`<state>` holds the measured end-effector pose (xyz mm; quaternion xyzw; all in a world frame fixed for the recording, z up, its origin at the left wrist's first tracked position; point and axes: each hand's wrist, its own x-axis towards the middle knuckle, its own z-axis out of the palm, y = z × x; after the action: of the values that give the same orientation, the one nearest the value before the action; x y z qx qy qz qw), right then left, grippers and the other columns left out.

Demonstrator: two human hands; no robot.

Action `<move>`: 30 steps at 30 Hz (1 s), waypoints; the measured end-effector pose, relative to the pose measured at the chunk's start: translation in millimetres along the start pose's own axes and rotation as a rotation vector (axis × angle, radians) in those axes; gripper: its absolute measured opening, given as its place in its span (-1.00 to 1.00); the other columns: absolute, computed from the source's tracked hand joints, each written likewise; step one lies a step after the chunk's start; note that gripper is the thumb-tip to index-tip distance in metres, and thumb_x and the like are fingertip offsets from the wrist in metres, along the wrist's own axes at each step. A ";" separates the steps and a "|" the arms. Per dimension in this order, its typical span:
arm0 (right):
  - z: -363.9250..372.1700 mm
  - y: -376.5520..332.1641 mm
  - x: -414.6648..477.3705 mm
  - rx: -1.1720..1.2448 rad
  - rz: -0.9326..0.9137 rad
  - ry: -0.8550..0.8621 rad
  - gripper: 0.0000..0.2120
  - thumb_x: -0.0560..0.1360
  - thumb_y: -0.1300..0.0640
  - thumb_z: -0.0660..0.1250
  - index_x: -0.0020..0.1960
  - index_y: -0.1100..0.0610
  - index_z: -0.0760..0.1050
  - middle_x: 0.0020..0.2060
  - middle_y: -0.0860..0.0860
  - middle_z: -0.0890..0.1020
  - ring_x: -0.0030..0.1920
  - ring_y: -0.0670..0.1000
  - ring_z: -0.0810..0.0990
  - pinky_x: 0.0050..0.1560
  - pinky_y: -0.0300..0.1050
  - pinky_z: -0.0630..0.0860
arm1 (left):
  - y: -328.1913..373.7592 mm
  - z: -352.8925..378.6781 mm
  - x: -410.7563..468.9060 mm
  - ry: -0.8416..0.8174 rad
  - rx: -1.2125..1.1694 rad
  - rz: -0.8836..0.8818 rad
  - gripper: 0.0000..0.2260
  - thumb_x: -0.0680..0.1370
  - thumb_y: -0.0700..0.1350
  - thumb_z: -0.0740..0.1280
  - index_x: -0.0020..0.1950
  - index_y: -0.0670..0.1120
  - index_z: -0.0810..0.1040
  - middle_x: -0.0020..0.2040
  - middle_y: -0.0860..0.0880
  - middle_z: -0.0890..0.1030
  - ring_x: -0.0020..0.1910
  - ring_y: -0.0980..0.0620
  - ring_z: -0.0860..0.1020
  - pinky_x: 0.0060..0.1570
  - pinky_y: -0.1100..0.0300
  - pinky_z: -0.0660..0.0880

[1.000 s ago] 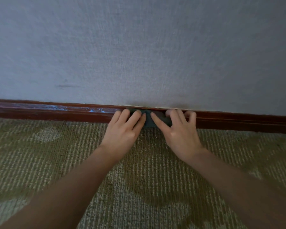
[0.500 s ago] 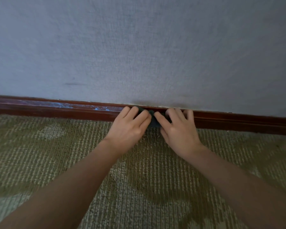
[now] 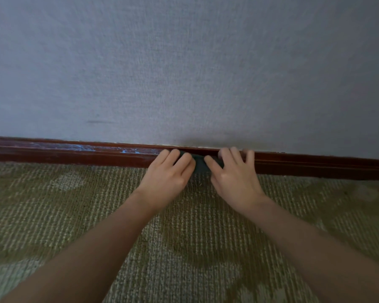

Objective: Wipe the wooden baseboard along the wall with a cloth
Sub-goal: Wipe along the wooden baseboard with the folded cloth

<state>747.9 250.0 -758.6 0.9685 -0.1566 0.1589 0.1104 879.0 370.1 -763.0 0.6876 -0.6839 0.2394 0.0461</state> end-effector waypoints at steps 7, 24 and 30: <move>12.5 3.2 8.3 -0.045 -0.010 0.015 -0.56 0.16 0.25 0.53 0.03 0.23 0.60 -0.20 0.17 0.55 -0.18 0.16 0.54 -0.18 0.04 0.42 | -6.2 10.9 9.5 -0.026 -0.027 -0.030 -0.69 0.44 -0.26 0.12 -0.03 -0.25 0.64 -0.17 -0.13 0.61 -0.27 -0.10 0.55 -0.27 0.10 0.44; 26.0 -38.0 27.3 0.181 0.002 0.057 -0.54 0.16 0.31 0.55 0.05 0.26 0.59 -0.19 0.19 0.56 -0.17 0.17 0.56 -0.17 0.03 0.45 | -44.9 12.0 -27.2 -0.079 -0.079 -0.047 -0.71 0.45 -0.28 0.15 0.00 -0.32 0.62 -0.12 -0.24 0.61 -0.23 -0.18 0.56 -0.14 0.05 0.26; 25.1 -35.1 28.3 0.212 0.025 0.118 -0.62 0.19 0.32 0.55 -0.01 0.21 0.61 -0.21 0.17 0.55 -0.20 0.15 0.54 -0.19 0.01 0.40 | -39.8 13.0 -30.0 0.036 -0.105 -0.147 -0.75 0.48 -0.29 0.18 -0.01 -0.31 0.63 -0.13 -0.25 0.60 -0.13 -0.16 0.40 -0.15 0.01 0.30</move>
<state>792.1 268.3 -777.9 0.9617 -0.1442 0.2326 0.0143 922.3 394.9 -775.7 0.7282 -0.6423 0.2114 0.1119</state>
